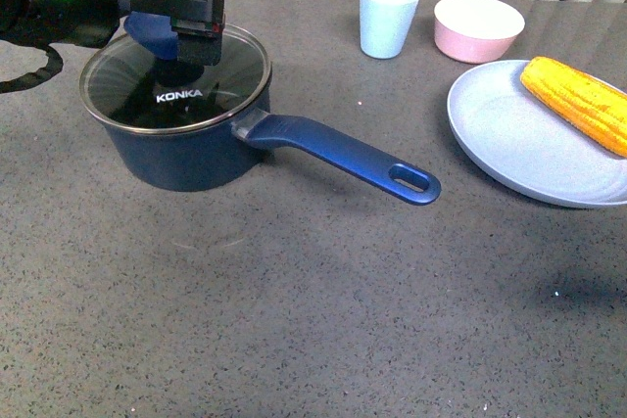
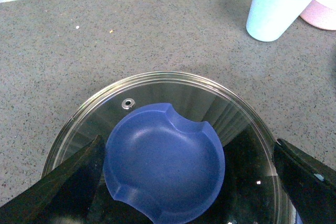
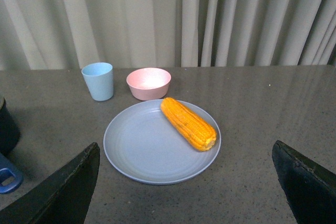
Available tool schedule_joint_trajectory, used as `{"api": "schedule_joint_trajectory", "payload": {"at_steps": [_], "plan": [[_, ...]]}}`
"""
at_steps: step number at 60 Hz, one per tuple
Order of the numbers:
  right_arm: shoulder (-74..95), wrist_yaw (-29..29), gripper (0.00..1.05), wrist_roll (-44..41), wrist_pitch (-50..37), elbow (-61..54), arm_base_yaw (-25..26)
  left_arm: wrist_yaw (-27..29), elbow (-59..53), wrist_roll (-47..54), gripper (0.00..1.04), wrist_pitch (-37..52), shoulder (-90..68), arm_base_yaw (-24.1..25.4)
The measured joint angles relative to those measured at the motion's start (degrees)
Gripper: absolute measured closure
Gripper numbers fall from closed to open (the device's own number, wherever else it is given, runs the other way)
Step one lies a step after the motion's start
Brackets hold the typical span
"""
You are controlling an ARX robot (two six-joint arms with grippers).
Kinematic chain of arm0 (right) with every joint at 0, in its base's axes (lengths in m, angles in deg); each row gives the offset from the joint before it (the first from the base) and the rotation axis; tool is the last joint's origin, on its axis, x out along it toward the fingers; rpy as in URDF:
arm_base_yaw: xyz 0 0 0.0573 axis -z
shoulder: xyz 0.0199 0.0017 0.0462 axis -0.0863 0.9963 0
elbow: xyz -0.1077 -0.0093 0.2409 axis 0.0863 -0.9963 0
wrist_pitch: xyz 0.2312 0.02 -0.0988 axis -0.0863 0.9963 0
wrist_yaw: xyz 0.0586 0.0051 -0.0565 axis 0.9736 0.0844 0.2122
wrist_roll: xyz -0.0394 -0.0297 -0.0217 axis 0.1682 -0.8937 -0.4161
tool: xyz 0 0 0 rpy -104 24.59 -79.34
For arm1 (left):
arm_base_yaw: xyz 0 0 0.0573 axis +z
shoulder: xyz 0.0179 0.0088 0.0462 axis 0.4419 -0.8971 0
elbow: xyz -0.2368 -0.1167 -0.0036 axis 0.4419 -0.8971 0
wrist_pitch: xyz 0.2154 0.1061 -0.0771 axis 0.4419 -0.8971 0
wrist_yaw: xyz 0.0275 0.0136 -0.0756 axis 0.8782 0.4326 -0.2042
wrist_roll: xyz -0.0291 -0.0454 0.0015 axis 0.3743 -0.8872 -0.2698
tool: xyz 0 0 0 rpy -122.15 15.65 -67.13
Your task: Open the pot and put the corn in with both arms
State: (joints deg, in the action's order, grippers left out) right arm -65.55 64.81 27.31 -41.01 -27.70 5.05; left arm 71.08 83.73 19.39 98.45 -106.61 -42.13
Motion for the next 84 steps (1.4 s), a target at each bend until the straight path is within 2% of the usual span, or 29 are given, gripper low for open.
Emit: {"api": "schedule_joint_trajectory", "payload": {"at_steps": [23, 84], "plan": [[0.00, 0.00, 0.09, 0.00, 0.00, 0.00, 0.00, 1.36, 0.37, -0.83, 0.09, 3.30, -0.92, 1.20], [0.00, 0.00, 0.09, 0.00, 0.00, 0.00, 0.00, 1.46, 1.66, -1.14, 0.10, 3.15, -4.83, 1.55]]}}
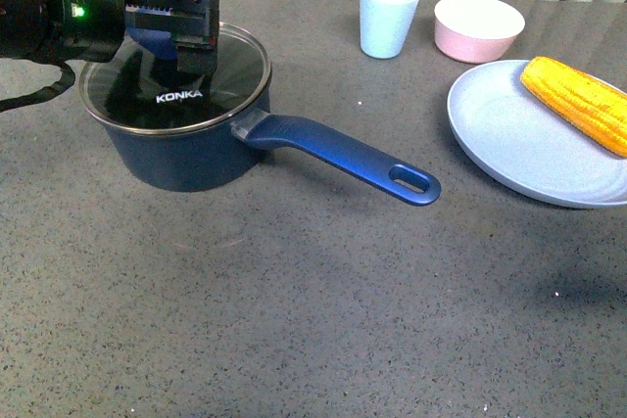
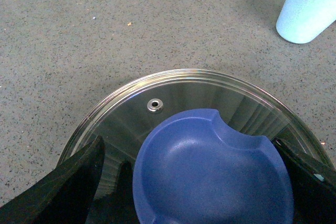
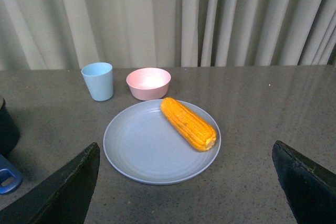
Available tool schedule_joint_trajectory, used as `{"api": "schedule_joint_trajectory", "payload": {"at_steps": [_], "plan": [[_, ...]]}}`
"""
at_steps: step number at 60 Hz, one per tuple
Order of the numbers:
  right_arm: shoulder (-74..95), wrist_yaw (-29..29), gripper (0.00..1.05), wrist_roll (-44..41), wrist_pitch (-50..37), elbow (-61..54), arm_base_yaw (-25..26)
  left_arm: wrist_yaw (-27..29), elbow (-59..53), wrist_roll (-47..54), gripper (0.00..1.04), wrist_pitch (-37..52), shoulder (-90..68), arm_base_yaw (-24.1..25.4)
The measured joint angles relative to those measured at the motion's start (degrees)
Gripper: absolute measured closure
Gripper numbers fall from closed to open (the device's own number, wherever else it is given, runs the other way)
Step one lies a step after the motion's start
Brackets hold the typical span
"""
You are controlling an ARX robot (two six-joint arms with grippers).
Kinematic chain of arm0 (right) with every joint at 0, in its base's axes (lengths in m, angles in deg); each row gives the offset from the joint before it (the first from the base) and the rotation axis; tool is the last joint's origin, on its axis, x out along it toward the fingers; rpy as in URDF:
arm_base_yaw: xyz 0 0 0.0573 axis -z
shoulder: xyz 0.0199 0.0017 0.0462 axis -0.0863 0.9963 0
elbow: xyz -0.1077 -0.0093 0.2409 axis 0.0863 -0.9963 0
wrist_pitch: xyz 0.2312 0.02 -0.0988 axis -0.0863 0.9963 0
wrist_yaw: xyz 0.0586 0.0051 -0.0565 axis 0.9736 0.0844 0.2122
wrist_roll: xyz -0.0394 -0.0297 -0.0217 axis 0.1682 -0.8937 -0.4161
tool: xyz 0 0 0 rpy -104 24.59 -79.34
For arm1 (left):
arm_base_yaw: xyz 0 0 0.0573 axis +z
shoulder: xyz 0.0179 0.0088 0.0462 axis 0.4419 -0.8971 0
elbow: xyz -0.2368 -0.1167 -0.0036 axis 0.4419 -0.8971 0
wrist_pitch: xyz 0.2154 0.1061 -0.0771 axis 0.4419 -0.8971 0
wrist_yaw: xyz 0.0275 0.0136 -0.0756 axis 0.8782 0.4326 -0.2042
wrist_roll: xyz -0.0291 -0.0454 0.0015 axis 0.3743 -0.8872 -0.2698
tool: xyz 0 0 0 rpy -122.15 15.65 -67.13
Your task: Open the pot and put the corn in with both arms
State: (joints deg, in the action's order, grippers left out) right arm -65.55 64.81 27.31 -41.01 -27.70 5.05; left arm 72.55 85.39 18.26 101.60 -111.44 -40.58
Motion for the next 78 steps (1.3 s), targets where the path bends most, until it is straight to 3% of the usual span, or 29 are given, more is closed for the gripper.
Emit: {"api": "schedule_joint_trajectory", "payload": {"at_steps": [13, 29, 43, 69, 78], "plan": [[0.00, 0.00, 0.09, 0.00, 0.00, 0.00, 0.00, 0.15, 0.31, -0.20, 0.42, -0.31, 0.00, -0.39], [0.00, 0.00, 0.09, 0.00, 0.00, 0.00, 0.00, 0.87, 0.39, -0.48, 0.44, -3.26, 3.23, -0.35], [0.00, 0.00, 0.09, 0.00, 0.00, 0.00, 0.00, 0.83, 0.42, -0.50, 0.44, -4.55, 9.18, 2.51], [0.00, 0.00, 0.09, 0.00, 0.00, 0.00, 0.00, -0.04, 1.38, -0.26, 0.44, -3.45, 6.95, 19.65], [0.00, 0.02, 0.09, 0.00, 0.00, 0.00, 0.00, -0.02, 1.86, 0.11, 0.44, -2.03, 3.23, 23.32]]}}
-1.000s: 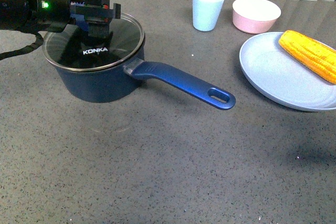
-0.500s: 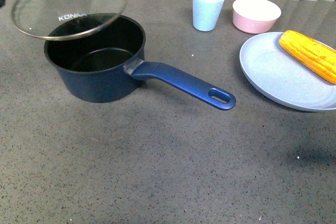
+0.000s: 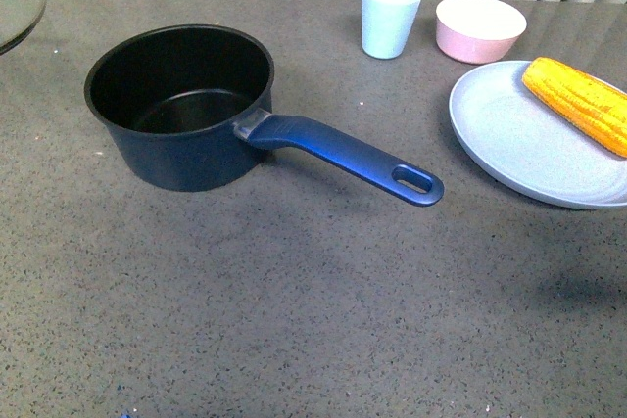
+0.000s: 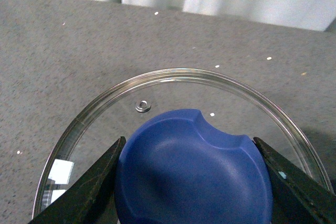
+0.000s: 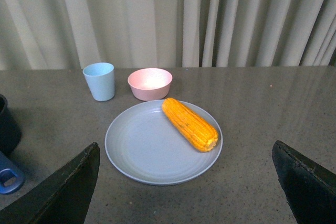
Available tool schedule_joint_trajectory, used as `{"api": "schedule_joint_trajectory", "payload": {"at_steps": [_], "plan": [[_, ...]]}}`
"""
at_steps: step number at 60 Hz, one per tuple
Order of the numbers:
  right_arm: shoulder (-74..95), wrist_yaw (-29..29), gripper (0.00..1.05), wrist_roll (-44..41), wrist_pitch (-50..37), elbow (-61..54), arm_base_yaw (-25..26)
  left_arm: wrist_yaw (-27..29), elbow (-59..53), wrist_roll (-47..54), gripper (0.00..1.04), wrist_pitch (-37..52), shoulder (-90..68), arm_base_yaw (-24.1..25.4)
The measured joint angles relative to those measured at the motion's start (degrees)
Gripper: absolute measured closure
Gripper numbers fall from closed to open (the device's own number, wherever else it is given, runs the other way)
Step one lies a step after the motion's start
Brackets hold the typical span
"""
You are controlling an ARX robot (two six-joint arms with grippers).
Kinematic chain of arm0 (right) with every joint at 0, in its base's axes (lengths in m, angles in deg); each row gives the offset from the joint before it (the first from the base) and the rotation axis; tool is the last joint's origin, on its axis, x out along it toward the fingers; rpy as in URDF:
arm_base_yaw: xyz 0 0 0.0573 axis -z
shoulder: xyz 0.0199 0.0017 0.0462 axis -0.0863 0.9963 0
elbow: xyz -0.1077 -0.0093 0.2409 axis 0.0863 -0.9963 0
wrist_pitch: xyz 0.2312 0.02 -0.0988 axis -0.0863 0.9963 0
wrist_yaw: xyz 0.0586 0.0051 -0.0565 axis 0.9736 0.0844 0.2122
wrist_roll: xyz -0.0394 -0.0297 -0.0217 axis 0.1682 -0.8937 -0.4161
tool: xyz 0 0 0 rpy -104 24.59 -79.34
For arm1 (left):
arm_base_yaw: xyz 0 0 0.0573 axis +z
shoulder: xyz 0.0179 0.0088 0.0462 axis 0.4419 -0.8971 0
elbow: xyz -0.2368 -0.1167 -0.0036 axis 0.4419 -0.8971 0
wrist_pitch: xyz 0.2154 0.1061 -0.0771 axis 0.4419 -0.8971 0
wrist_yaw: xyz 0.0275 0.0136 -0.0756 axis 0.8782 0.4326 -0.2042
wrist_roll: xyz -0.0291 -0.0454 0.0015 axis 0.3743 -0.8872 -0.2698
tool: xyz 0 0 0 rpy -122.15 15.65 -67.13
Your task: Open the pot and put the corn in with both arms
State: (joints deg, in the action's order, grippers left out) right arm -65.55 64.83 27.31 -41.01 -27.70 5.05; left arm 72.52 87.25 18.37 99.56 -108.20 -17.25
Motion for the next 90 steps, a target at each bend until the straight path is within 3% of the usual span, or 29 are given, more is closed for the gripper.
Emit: {"api": "schedule_joint_trajectory", "payload": {"at_steps": [84, 90], "plan": [[0.00, -0.02, 0.09, 0.00, 0.00, 0.00, 0.00, -1.70, -7.85, 0.68, 0.44, 18.86, -15.74, 0.09], [0.00, -0.02, 0.09, 0.00, 0.00, 0.00, 0.00, -1.95, -8.17, 0.72, 0.29, 19.19, -15.76, 0.09]]}}
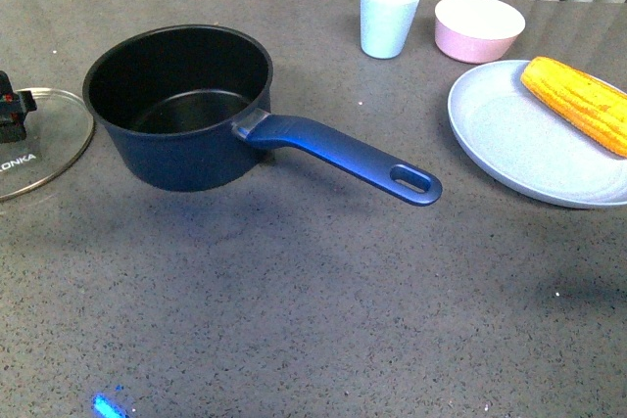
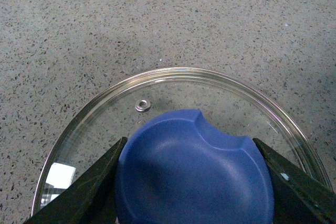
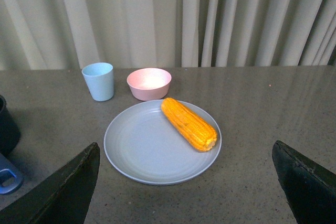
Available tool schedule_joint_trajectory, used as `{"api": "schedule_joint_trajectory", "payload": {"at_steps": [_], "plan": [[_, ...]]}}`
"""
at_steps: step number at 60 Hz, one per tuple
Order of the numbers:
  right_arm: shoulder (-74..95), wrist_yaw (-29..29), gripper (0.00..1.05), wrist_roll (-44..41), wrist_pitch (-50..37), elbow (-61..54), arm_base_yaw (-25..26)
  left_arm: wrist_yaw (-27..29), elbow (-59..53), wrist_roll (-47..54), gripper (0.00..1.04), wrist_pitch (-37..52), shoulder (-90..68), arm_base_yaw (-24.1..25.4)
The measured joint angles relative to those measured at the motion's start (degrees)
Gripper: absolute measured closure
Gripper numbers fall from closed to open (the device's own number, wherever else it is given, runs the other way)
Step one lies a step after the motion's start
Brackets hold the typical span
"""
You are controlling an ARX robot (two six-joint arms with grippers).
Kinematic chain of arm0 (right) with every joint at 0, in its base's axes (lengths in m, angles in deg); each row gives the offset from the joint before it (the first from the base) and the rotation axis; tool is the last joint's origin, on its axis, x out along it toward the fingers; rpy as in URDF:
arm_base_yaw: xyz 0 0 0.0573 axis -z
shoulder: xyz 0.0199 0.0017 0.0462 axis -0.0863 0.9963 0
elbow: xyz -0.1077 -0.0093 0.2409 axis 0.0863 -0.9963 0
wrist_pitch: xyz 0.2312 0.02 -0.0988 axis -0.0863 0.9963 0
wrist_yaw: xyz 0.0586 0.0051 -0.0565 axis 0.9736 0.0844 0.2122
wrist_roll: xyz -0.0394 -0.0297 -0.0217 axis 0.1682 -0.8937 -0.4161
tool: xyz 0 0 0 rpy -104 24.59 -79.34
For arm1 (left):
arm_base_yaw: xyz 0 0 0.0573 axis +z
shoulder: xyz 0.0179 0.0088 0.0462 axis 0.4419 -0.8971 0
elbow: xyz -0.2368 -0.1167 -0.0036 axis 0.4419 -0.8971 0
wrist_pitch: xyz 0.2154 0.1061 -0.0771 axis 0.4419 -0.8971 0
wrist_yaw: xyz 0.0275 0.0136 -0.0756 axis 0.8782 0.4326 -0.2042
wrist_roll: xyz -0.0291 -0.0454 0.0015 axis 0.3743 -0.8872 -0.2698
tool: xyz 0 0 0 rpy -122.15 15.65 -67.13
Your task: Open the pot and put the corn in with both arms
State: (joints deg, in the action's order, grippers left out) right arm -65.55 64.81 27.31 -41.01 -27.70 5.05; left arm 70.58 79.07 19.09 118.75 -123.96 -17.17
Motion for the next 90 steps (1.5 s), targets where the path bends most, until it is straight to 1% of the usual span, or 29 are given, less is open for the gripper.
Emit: {"api": "schedule_joint_trajectory", "payload": {"at_steps": [1, 7, 11, 30, 38, 43, 45, 47, 49, 51, 52, 57, 60, 71, 73, 75, 86, 88, 89, 90], "plan": [[0.00, 0.00, 0.09, 0.00, 0.00, 0.00, 0.00, 0.00, -0.04, 0.02, 0.27, 0.07, 0.00, 0.00], [0.00, 0.00, 0.09, 0.00, 0.00, 0.00, 0.00, -0.11, -0.96, 0.83, 0.07, 0.24, 0.42, 0.28], [0.00, 0.00, 0.09, 0.00, 0.00, 0.00, 0.00, -0.74, -1.49, 1.05, 0.09, -0.17, 1.36, 0.55], [0.00, 0.00, 0.09, 0.00, 0.00, 0.00, 0.00, -2.91, -4.15, 1.07, 0.09, -4.92, 12.85, 3.32], [0.00, 0.00, 0.09, 0.00, 0.00, 0.00, 0.00, -4.94, -6.05, 1.16, 0.09, -7.72, 20.24, 4.52], [0.00, 0.00, 0.09, 0.00, 0.00, 0.00, 0.00, -7.41, -6.91, 0.48, 0.09, -9.75, 25.07, 4.96], [0.00, 0.00, 0.09, 0.00, 0.00, 0.00, 0.00, -9.18, -8.09, 0.37, 0.12, -7.41, 26.80, 5.05], [0.00, -0.02, 0.09, 0.00, 0.00, 0.00, 0.00, -9.46, -11.74, 0.37, 0.21, 1.07, 29.62, 4.83], [0.00, 0.00, 0.09, 0.00, 0.00, 0.00, 0.00, -8.68, -15.91, 0.39, 0.30, 5.62, 34.07, 4.04], [0.02, 0.00, 0.09, 0.00, 0.00, 0.00, 0.00, -8.26, -18.80, 0.42, 0.37, 5.18, 38.66, 3.21], [0.02, 0.02, 0.09, 0.00, 0.00, 0.00, 0.00, -8.13, -19.47, 0.42, 0.39, 4.81, 39.85, 3.02], [0.00, 0.00, 0.09, 0.00, 0.00, 0.00, 0.00, -7.26, -24.96, 0.50, 0.55, -0.77, 50.86, 1.68], [0.00, -0.02, 0.09, 0.00, 0.00, 0.00, 0.00, -6.54, -27.45, 0.52, 0.63, -1.86, 55.69, 1.03], [0.00, 0.00, 0.09, 0.00, 0.00, 0.00, 0.00, -4.00, -33.07, 0.55, 0.94, -2.58, 63.63, -1.31], [0.00, 0.00, 0.09, 0.00, 0.00, 0.00, 0.00, -3.58, -34.32, 0.52, 1.01, -2.93, 64.83, -1.77], [0.00, 0.00, 0.09, 0.00, 0.00, 0.00, 0.00, -3.13, -35.17, 0.44, 1.03, -3.26, 65.77, -2.10], [0.00, 0.00, 0.09, 0.00, 0.00, 0.00, 0.00, -1.38, -39.21, 0.55, 1.03, -5.99, 72.67, -4.15], [0.00, -0.02, 0.09, 0.00, 0.00, 0.00, 0.00, 0.63, -39.91, 0.55, 1.03, -6.84, 74.09, -5.44], [0.00, 0.00, 0.09, 0.00, 0.00, 0.00, 0.00, 2.49, -40.35, 0.50, 1.03, -7.50, 75.17, -6.75], [0.00, -0.02, 0.09, 0.00, 0.00, 0.00, 0.00, 2.99, -40.70, 0.55, 1.03, -7.89, 76.06, -7.48]]}}
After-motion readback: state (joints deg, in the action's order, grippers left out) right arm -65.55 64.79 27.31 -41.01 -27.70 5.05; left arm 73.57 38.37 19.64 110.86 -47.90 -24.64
